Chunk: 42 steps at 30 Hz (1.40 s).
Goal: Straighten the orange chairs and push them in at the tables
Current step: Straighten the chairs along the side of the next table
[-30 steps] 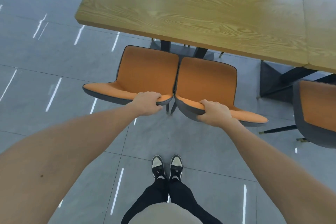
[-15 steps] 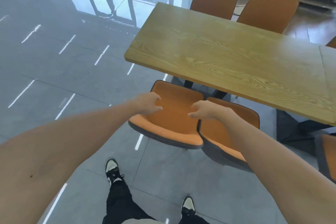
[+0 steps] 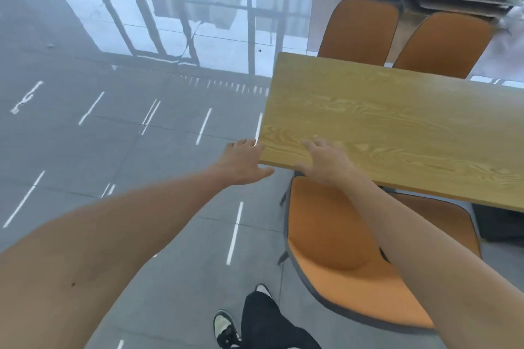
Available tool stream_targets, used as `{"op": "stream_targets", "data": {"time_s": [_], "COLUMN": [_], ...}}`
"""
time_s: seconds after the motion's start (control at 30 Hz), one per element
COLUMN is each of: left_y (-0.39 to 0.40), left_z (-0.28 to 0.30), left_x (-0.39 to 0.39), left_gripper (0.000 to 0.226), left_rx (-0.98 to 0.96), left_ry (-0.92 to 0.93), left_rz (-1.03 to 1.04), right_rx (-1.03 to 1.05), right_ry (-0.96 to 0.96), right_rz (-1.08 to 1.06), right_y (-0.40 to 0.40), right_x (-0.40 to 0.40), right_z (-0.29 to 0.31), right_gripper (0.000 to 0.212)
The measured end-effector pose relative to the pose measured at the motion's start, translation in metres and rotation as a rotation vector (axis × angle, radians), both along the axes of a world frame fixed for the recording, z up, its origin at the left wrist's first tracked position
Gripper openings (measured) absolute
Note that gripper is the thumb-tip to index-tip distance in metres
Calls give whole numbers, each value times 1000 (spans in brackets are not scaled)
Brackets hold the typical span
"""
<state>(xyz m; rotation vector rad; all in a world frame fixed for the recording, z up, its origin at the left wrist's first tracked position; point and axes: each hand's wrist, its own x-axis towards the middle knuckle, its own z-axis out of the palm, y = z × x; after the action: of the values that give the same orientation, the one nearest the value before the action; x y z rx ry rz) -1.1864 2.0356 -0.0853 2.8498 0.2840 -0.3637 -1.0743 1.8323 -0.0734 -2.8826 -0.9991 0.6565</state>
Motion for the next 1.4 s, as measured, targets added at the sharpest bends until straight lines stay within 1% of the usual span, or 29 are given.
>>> {"op": "stream_targets", "data": {"time_s": [0.17,0.27,0.4,0.57,0.67,0.77,0.87,1.0,1.1,1.27,1.4], "left_y": [80,130,208,288,327,363,390,410,408,364,321], "left_z": [-8,-12,-16,-13,-15,-21,-24,-18,-12,-10,-9], "left_x": [65,122,222,338,414,500,585,698,786,939,1047], "left_gripper": [81,85,93,100,102,105,103,94,93,91,83], "left_rx": [57,93,87,72,86,122,96,76,101,71,27], "left_ry": [18,43,145,204,227,289,318,349,389,326,258], "left_rz": [-103,-177,-216,-298,-405,-588,-686,-799,-890,-1062,-1167], "right_rx": [-1,-28,-40,-66,-87,-144,-138,-33,37,77,65], "right_ry": [43,80,118,191,197,216,331,416,431,440,411], "right_rz": [-80,-118,-199,-299,-365,-398,-470,-627,-733,-934,-1047], "right_y": [72,113,184,251,281,311,337,360,362,335,308], "right_x": [50,100,187,284,344,409,472,546,600,706,808], "right_z": [-15,-32,-53,-55,-55,-56,-48,-34,-29,-38,-44], "right_gripper": [79,81,84,89,89,87,84,78,71,76,65]}}
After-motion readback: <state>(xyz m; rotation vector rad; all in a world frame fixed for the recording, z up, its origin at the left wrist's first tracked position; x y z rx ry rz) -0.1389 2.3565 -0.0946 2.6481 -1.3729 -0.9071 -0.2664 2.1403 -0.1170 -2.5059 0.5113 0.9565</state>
